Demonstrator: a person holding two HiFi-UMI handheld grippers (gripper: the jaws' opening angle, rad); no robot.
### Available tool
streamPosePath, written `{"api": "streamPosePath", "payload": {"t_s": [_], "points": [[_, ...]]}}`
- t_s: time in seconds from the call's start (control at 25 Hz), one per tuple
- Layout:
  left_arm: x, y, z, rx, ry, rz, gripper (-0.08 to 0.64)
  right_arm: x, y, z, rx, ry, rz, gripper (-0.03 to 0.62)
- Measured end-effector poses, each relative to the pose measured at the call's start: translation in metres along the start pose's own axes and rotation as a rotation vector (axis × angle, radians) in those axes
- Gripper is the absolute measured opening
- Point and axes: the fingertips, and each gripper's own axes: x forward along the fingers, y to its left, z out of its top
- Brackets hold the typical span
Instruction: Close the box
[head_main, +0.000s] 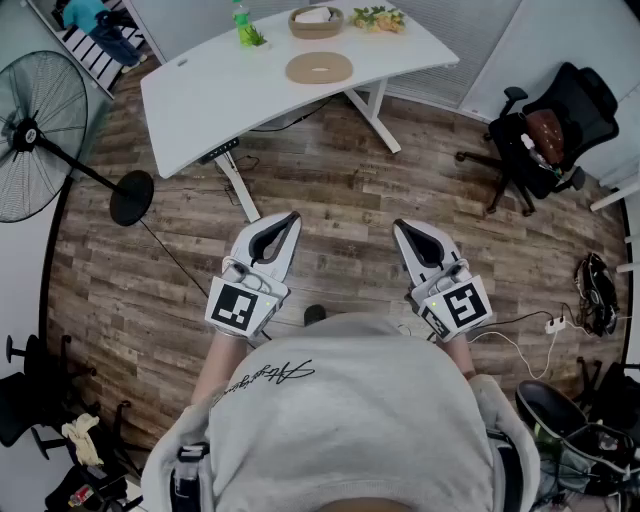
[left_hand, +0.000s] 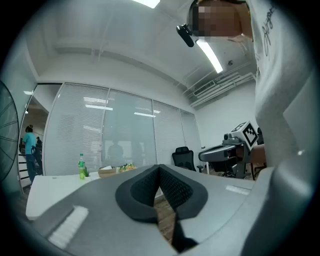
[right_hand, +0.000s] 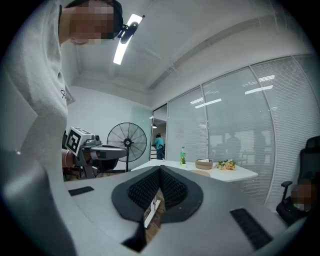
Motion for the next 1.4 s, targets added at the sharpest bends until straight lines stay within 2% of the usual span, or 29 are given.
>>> {"api": "streamPosePath", "payload": {"t_s": [0.16, 0.36, 0.48, 0.64, 1.0, 1.12, 1.28, 1.4], "points": [[-0.003, 0.0, -0.006, 0.031, 0.048, -0.001, 0.0, -0.002, 0.003, 0.001, -0.002, -0.008, -0.003, 0.002], [-0.002, -0.002, -0.002, 0.015, 0.022, -0.002, 0.001, -0.004, 0.005, 0.0, -0.004, -0.004, 0.0, 0.002], [-0.002, -0.003, -0.004, 0.022, 0.037, -0.004, 0.0, -0.006, 0.004, -0.001, 0.0, 0.0, -0.006, 0.002], [0.0, -0.009, 0.0, -0.002, -0.006, -0.01, 0.0, -0.007, 0.001, -0.006, -0.001, 0.017, -0.023, 0.002], [-0.001, 0.0, -0.007, -0.047, 0.016, 0.001, 0.003, 0.001, 0.0, -0.003, 0.034, -0.021, -0.007, 0.003], [0.003, -0.002, -0.007, -0.041, 0.02, -0.01, 0.037, 0.003, -0.005, -0.003, 0.062, -0.027, 0.004, 0.005], [0.006, 0.0, -0.008, -0.04, 0.024, -0.018, 0.141, 0.006, -0.011, -0.003, 0.092, -0.03, -0.004, 0.121], [0.005, 0.004, -0.004, -0.069, 0.012, -0.005, 0.203, 0.007, -0.013, -0.003, 0.104, -0.027, -0.011, 0.201]]}}
